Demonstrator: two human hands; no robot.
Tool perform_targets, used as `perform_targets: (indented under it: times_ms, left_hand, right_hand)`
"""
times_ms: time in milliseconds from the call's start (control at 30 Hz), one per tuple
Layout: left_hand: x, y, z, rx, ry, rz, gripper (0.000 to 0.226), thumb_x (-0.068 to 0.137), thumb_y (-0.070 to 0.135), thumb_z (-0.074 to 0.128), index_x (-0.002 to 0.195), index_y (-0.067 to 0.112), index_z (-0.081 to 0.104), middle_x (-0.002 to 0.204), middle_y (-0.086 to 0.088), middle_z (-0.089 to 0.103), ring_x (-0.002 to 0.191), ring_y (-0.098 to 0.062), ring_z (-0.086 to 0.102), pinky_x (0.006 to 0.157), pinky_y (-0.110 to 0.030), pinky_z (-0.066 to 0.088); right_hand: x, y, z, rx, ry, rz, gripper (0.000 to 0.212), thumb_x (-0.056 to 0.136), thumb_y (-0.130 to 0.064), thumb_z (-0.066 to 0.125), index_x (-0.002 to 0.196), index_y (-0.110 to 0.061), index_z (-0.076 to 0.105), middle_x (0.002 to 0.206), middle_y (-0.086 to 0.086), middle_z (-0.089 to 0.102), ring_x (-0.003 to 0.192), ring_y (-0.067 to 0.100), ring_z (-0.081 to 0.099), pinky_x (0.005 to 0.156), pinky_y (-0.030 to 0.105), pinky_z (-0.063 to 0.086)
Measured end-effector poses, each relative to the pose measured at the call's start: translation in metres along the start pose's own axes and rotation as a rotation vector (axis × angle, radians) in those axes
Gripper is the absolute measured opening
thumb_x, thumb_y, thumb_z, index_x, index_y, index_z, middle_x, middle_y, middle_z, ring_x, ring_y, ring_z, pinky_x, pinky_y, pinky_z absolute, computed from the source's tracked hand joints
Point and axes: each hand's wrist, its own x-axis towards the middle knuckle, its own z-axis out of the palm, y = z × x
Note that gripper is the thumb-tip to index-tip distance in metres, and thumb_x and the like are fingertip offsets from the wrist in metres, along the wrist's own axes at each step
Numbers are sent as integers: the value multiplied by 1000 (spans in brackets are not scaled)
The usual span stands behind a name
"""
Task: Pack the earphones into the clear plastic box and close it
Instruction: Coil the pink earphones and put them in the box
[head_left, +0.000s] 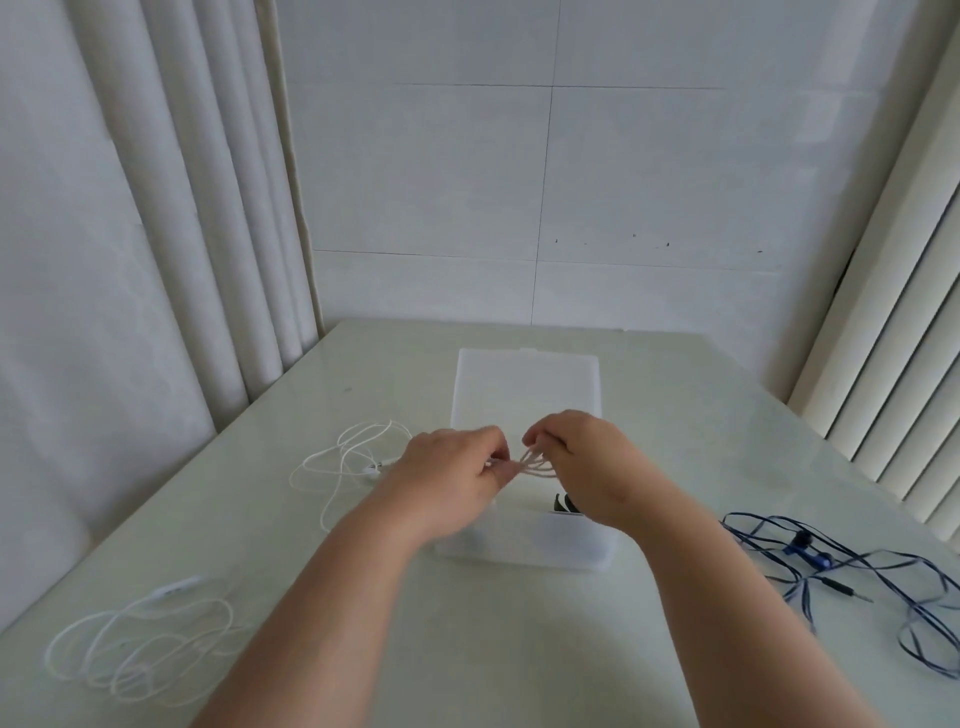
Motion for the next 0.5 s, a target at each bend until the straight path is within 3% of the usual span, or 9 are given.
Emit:
perform_targets:
  times_ms: [133,200,300,400,500]
  left_hand:
    - [0,1,1,40,-98,4,29,94,22,38,106,27,63,112,3,64,112,-21,50,97,-38,37]
    - [-2,-1,-1,-47,-82,-26,29,94,18,37,112,28,57,108,3,63,109,-22,51,96,-39,39]
    - [-6,-4,-2,-181,-22,-79,16,93,20,40,104,30,45,95,1,62,93,-26,55,84,-40,46]
    - [-6,-4,-4,-201,50,-99,12,88,23,51,94,31,58,96,5,65,92,-17,59,82,-36,49]
    - [-7,-6,-6,-213,145,-65,17,81,27,55,86,31,70,99,12,68,101,-12,55,92,-33,43]
  right_hand:
    - [-1,-4,6,-245,-128,27,28,97,-17,44,112,-22,67,113,0,65,100,21,60,86,34,51]
    - [-4,-5,7,-266,-120,49,24,96,-22,46,113,-24,62,110,0,65,96,22,61,82,34,51]
    - [-4,-4,6,-261,-105,58,17,93,-23,49,104,-25,61,104,-1,63,88,20,60,75,32,52]
    - [-3,-4,6,-238,-112,63,18,91,-22,53,100,-27,68,107,-2,66,93,19,62,79,31,53]
    - [-8,-2,5,-228,-59,38,21,91,-22,51,100,-30,69,107,-5,67,98,17,61,80,29,51]
